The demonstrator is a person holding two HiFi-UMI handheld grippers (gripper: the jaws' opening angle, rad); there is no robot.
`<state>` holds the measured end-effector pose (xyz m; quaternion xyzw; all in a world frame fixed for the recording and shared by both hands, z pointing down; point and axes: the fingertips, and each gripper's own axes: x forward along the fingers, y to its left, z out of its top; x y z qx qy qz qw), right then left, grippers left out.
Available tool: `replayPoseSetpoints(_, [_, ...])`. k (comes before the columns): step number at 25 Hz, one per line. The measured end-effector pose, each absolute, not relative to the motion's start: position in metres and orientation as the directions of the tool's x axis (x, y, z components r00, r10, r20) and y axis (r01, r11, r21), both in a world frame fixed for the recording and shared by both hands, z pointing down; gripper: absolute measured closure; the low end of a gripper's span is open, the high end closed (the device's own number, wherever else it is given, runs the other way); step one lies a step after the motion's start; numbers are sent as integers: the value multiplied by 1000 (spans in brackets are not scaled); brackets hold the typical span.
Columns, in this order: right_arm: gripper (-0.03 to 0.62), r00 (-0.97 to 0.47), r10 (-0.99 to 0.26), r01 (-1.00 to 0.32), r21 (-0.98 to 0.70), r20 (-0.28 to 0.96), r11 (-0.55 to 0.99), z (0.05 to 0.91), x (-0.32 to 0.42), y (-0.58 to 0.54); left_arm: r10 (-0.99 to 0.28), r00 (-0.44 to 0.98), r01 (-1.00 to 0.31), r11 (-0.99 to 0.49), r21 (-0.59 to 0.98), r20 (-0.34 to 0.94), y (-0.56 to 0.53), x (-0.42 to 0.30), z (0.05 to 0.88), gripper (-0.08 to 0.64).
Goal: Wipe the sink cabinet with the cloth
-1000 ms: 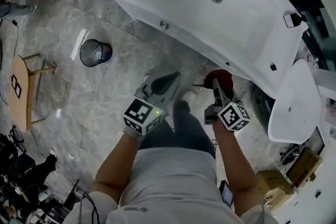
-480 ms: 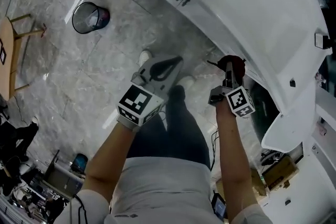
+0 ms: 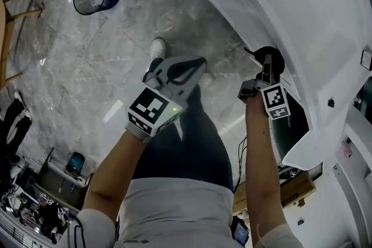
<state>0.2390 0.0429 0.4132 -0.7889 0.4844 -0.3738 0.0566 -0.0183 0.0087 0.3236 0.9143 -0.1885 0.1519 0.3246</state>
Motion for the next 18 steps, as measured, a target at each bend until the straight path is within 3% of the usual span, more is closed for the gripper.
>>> replayPoseSetpoints(18, [433, 194, -807, -701, -497, 558, -512, 483, 253, 27, -316, 855, -510, -651, 562, 411, 26, -11, 369, 545])
